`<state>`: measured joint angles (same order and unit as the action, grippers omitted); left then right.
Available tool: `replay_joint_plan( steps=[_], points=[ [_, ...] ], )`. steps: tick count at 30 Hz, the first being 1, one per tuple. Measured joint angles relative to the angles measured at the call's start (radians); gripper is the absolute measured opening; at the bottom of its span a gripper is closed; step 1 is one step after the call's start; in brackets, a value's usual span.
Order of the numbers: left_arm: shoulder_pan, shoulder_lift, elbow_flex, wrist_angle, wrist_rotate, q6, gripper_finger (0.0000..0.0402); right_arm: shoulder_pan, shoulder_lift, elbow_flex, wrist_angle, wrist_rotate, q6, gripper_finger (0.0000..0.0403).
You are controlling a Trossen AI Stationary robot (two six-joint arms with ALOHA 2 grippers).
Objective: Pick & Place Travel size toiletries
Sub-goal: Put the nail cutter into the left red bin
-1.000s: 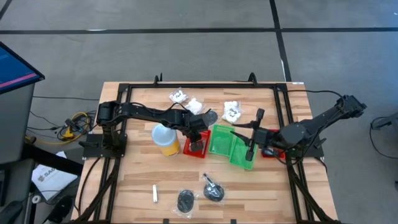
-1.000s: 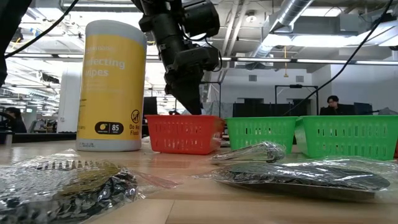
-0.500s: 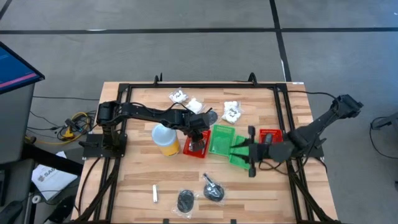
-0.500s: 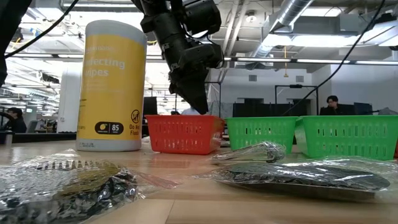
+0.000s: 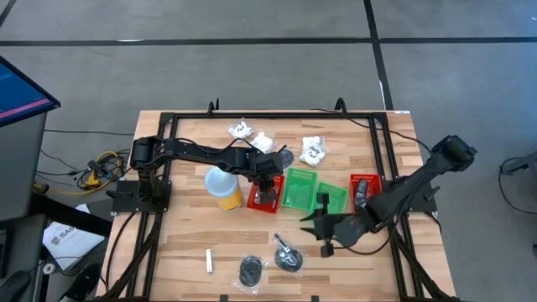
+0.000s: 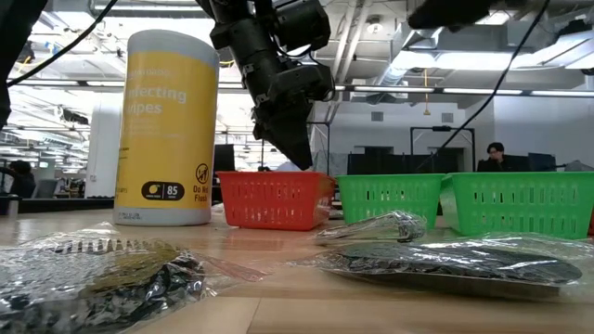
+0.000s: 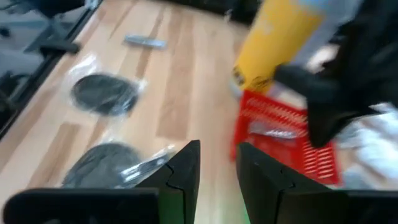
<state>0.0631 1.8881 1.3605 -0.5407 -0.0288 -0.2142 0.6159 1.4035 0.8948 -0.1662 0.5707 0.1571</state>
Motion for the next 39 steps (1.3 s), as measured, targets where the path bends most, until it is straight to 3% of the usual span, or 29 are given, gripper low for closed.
replay_joint_plan(
  steps=[8,23,39],
  points=[
    [0.000,0.000,0.000,0.004,0.000,0.000,0.0053,-0.001,0.125,0.000,0.046,-0.038,0.096,0.0094],
    [0.000,0.000,0.000,0.007,0.000,0.000,0.0054,-0.037,0.280,0.000,0.165,-0.231,0.189,0.0097],
    [0.000,0.000,0.000,0.007,0.000,0.000,0.0054,-0.056,0.386,0.001,0.274,-0.307,0.255,0.0202]
  ],
)
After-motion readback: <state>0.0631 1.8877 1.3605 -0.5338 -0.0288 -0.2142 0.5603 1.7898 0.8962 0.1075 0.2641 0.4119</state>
